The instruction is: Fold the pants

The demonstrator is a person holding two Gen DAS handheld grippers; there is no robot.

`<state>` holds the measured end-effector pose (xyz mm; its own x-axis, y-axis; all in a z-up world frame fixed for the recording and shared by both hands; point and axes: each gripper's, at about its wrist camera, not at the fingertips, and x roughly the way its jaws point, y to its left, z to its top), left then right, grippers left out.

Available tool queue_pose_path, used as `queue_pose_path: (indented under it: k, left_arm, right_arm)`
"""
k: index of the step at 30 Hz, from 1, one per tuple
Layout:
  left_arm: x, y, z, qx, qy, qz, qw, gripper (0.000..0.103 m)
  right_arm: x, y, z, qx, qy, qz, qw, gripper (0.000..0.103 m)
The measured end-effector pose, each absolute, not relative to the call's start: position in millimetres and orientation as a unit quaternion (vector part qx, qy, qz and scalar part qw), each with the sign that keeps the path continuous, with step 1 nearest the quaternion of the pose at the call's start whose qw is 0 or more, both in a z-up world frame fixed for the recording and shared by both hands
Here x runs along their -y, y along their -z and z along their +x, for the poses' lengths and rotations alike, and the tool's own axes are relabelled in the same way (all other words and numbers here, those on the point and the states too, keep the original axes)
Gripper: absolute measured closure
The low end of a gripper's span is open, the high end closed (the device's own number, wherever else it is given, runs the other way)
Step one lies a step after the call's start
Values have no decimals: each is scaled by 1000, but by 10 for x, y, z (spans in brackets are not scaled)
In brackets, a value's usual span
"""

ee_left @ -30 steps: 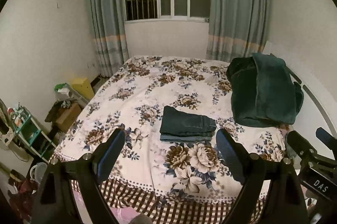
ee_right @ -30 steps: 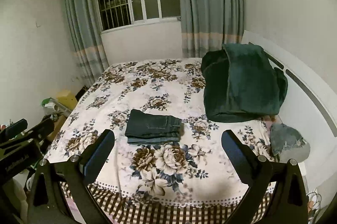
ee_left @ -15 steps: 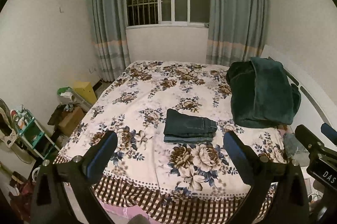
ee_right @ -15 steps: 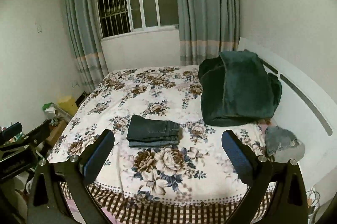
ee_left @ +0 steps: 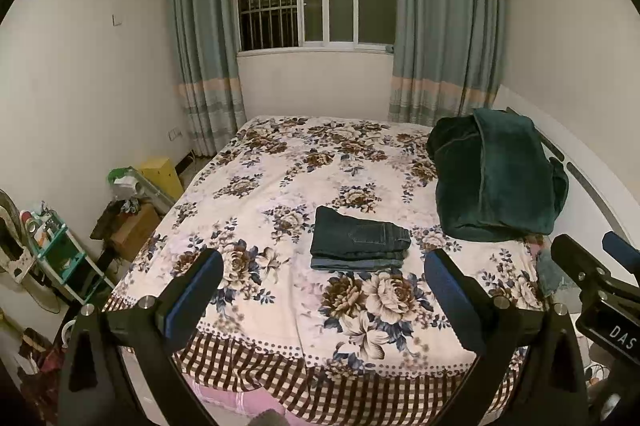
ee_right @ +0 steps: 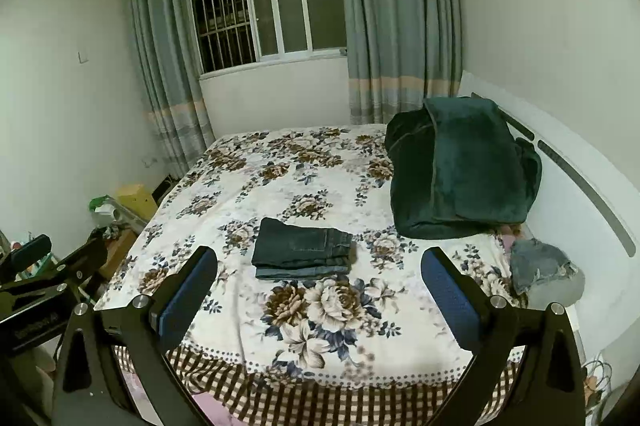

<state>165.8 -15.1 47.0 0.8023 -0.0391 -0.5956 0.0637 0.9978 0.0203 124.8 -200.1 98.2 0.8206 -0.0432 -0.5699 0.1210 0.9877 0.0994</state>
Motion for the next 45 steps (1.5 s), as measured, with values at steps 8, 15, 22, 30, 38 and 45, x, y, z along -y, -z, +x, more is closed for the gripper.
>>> queue_pose_path:
  k: [8, 15, 22, 30, 38, 45]
  left_arm:
    - [148, -491, 1601, -314, 30, 21, 949, 0]
    - [142, -488, 1609, -313, 31, 22, 949, 0]
    - [106, -520, 1611, -316, 31, 22, 948, 0]
    - [108, -528, 1604, -314, 31, 24, 948, 0]
    - [118, -528, 1602, -314, 30, 23, 949, 0]
    - [111, -525, 1603, -314, 29, 24, 949, 0]
  right_arm:
    - [1986, -978, 1237, -297, 42, 66, 952, 0]
    - [1935, -917, 1202, -298, 39, 64, 952, 0]
    - [1934, -888, 1204, -299, 38, 69, 951, 0]
    - [1955, -855, 1252, -303, 38, 70, 950, 0]
    - [1959, -851, 1256, -303, 38, 69, 950, 0]
    - [1960, -850, 1244, -304, 39, 70, 949, 0]
